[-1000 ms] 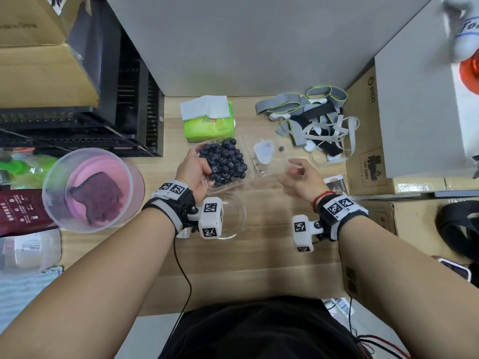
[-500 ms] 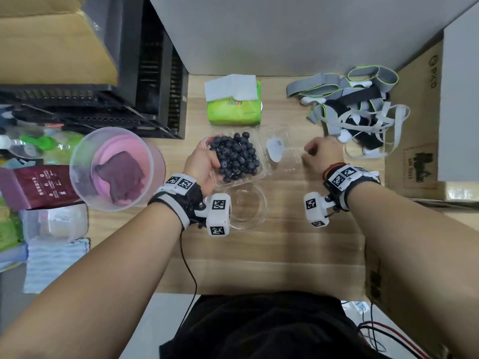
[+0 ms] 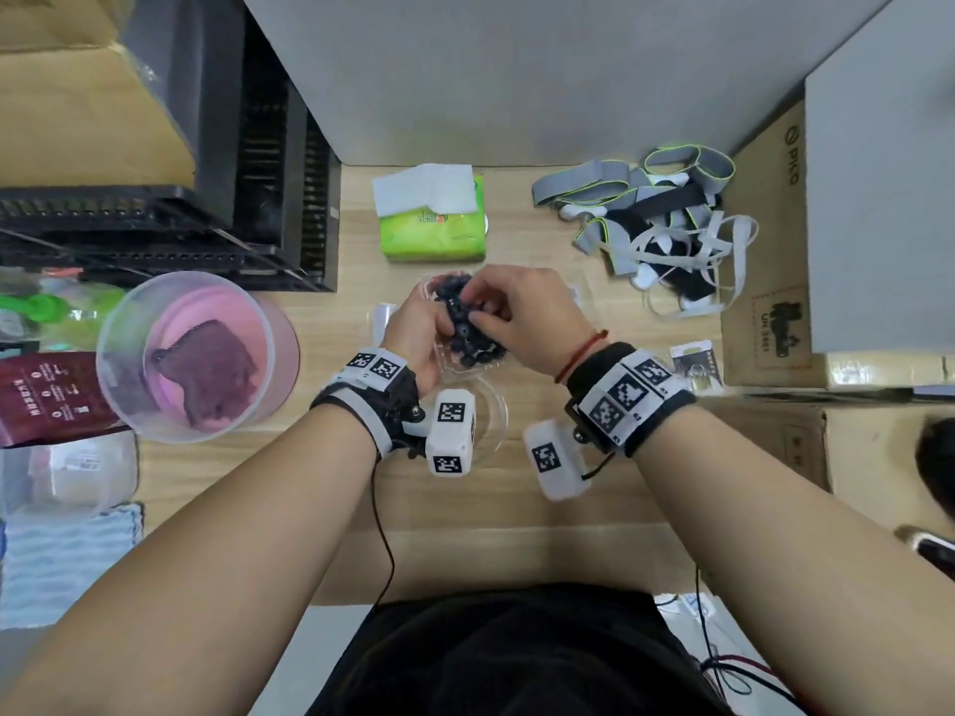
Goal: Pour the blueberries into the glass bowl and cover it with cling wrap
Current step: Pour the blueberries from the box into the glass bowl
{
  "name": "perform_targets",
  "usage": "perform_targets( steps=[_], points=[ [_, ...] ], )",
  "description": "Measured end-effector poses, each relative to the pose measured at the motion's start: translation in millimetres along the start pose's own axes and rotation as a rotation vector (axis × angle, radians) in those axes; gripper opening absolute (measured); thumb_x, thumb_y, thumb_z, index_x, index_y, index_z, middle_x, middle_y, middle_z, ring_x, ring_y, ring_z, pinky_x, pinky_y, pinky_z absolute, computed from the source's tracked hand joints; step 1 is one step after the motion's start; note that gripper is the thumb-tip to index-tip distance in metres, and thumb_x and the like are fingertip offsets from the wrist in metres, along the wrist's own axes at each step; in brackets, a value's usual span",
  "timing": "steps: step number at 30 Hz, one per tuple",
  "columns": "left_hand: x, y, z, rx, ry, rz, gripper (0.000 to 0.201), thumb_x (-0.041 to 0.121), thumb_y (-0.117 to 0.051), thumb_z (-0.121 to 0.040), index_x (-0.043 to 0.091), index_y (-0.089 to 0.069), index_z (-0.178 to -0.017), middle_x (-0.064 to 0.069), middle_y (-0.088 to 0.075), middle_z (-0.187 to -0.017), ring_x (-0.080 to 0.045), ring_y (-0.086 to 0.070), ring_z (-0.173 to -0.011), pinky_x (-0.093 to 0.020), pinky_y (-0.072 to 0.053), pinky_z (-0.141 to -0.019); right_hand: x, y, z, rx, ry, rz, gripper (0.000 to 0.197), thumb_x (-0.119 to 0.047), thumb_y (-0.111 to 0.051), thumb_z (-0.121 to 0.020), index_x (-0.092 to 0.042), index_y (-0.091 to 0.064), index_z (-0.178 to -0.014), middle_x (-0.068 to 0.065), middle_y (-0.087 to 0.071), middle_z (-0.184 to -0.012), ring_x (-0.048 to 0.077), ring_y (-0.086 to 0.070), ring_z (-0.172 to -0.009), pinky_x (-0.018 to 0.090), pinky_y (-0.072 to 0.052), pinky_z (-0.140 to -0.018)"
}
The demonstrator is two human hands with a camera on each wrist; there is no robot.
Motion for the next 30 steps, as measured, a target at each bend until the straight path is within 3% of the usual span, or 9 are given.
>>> perform_targets(
  steps=[2,6,11,15,18,21,24,27,30],
  points=[
    [1.9,-4.2,3.6,-0.021,-0.006,0.0,0.074,-0.014,-0.023,-0.066,0.014,-0.058,-0.125,-0.025,-0.06,-0.102,-0.039,-0.06,-0.087,-0.06,-0.055,-0.081,0.5,-3.1,3.7,-0.013,-0.005,0.018,0.021,-0.007,-0.071,-0.077,-0.015,-0.072,-0.097,-0.003,-0.07,-0.084,0.01,-0.057,-0.075,0.015,-0.039,-0.072],
    [0.3,-3.9,8.8,-0.048,-0.005,0.003,0.075,-0.013,-0.025,-0.064,0.014,-0.059,-0.124,-0.03,-0.059,-0.112,-0.044,-0.061,-0.095,-0.057,-0.056,-0.077,-0.1,1.8,13.9,-0.009,-0.002,-0.012,0.021,-0.009,-0.073,-0.077,-0.015,-0.072,-0.097,-0.005,-0.071,-0.087,0.003,-0.054,-0.074,0.003,-0.037,-0.071],
    [-4.6,-6.3,18.3,-0.102,0.021,0.074,0.081,-0.011,-0.029,-0.058,0.012,-0.057,-0.13,-0.028,-0.06,-0.113,-0.046,-0.061,-0.098,-0.062,-0.053,-0.086,-8.0,10.0,22.7,0.017,0.013,0.016,0.013,-0.018,-0.069,-0.086,-0.017,-0.074,-0.099,-0.003,-0.072,-0.091,0.009,-0.056,-0.08,0.024,-0.045,-0.08],
    [-4.8,-7.2,26.7,-0.103,0.012,0.088,0.075,-0.013,-0.024,-0.063,0.017,-0.06,-0.122,-0.024,-0.061,-0.102,-0.038,-0.067,-0.071,-0.052,-0.057,-0.065,-15.6,6.1,31.4,0.004,0.054,0.048,0.019,-0.013,-0.069,-0.083,-0.018,-0.075,-0.101,0.001,-0.072,-0.097,0.021,-0.057,-0.095,0.023,-0.037,-0.083],
    [-2.3,-8.9,33.4,-0.146,0.002,0.111,0.071,-0.015,-0.02,-0.069,0.016,-0.058,-0.121,-0.026,-0.063,-0.11,-0.042,-0.066,-0.084,-0.052,-0.057,-0.061,-12.1,18.6,35.7,0.082,0.039,0.015,0.029,-0.014,-0.067,-0.081,-0.019,-0.071,-0.109,0.002,-0.067,-0.11,0.02,-0.052,-0.105,0.021,-0.031,-0.091],
    [0.2,-7.2,40.1,-0.165,-0.001,0.12,0.068,-0.015,-0.018,-0.072,0.016,-0.058,-0.117,-0.025,-0.062,-0.118,-0.043,-0.064,-0.093,-0.049,-0.058,-0.057,12.6,39.1,39.5,0.241,-0.088,0.011,0.037,-0.027,-0.067,-0.081,-0.018,-0.064,-0.117,0.006,-0.06,-0.121,0.023,-0.051,-0.119,0.032,-0.034,-0.107],
    [1.5,-3.9,43.8,-0.17,-0.01,0.102,0.068,-0.015,-0.018,-0.073,0.016,-0.058,-0.119,-0.022,-0.062,-0.119,-0.039,-0.065,-0.093,-0.042,-0.058,-0.054,49.9,29.0,45.9,0.119,-0.385,-0.034,0.059,-0.042,-0.069,-0.086,-0.013,-0.05,-0.134,0.007,-0.052,-0.137,0.023,-0.046,-0.129,0.038,-0.036,-0.11],
    [0.6,0.2,45.3,-0.16,-0.015,0.088,0.065,-0.013,-0.019,-0.075,0.017,-0.057,-0.118,-0.019,-0.063,-0.116,-0.036,-0.064,-0.093,-0.037,-0.057,-0.05,70.2,2.0,63.7,-0.033,-0.669,-0.396,0.062,-0.054,-0.061,-0.089,-0.016,-0.048,-0.135,0.006,-0.053,-0.139,0.022,-0.055,-0.117,0.042,-0.048,-0.102],
    [-2.6,3.9,42.4,-0.149,-0.013,0.089,0.064,-0.013,-0.021,-0.074,0.017,-0.059,-0.116,-0.019,-0.064,-0.115,-0.037,-0.064,-0.097,-0.038,-0.058,-0.054,62.1,-23.9,74.6,-0.116,-0.764,-0.819,0.047,-0.054,-0.051,-0.095,-0.016,-0.062,-0.12,0.009,-0.065,-0.123,0.03,-0.065,-0.105,0.046,-0.056,-0.091]
  ],
)
Point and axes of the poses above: each hand's wrist, its own z-axis away from the middle knuckle, its own y-axis out of the back of the hand, x = y × z, the point moved 8 cm from there along -z, towards the middle knuckle
